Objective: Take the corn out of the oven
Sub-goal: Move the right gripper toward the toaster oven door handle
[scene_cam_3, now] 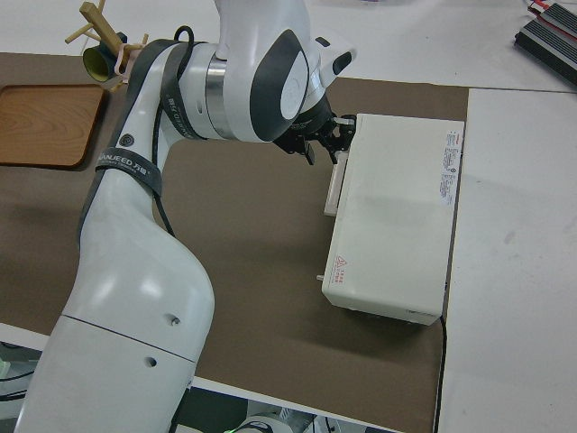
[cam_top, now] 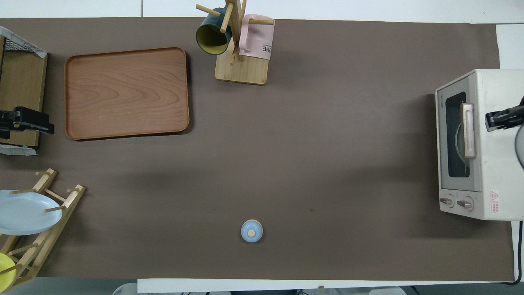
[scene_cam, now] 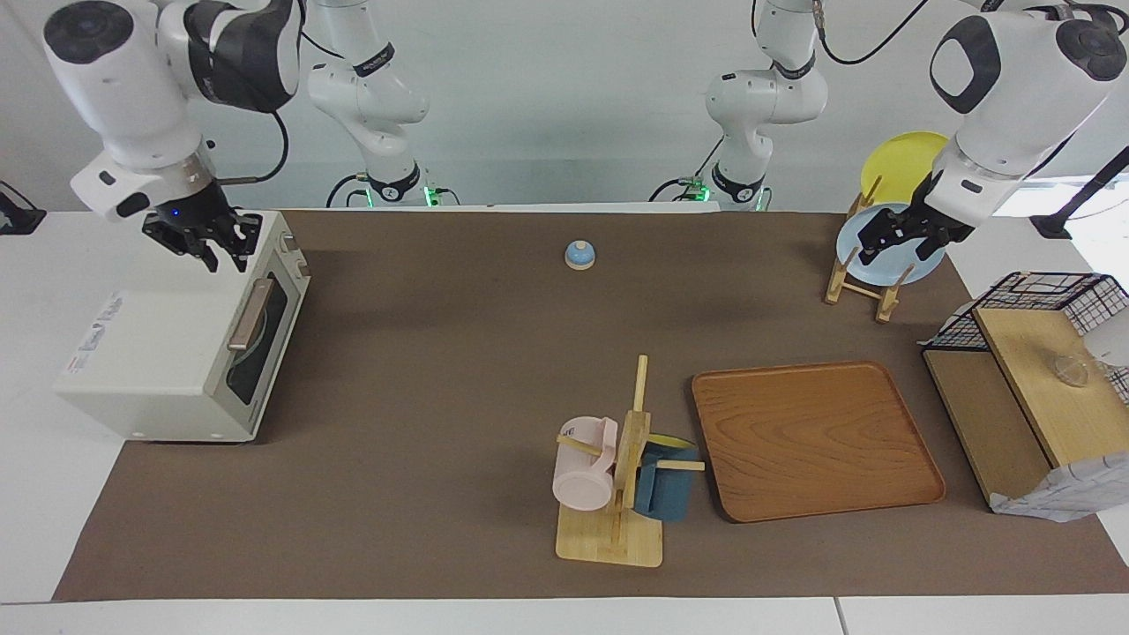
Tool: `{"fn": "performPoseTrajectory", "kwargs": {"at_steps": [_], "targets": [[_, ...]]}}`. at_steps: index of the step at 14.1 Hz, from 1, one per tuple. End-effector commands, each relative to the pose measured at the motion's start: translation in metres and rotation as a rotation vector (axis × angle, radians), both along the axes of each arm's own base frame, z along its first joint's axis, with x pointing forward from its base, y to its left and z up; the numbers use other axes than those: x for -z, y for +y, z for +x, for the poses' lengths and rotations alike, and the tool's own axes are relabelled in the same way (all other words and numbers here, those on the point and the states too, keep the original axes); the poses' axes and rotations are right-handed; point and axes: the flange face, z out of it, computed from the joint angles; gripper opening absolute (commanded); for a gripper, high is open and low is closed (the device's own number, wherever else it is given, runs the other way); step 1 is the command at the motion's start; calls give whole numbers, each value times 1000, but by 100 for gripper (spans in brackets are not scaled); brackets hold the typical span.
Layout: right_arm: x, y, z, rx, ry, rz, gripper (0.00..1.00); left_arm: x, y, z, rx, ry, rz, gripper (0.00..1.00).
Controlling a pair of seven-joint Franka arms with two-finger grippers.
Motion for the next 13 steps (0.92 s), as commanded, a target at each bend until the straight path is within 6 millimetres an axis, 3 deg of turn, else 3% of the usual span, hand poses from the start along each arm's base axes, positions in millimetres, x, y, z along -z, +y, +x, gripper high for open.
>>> {"fn": "performPoseTrajectory", "kwargs": {"at_steps": [1,10,13], "targets": [[31,-3,8,-38,49,-23,0,-3,3,1,-2,3,4,100],[96,0,19,7,93,-43,0,-3,3,1,-2,3,4,100],[116,41,30,16,82,-48,0,-3,3,1,-2,3,4,100]]}}
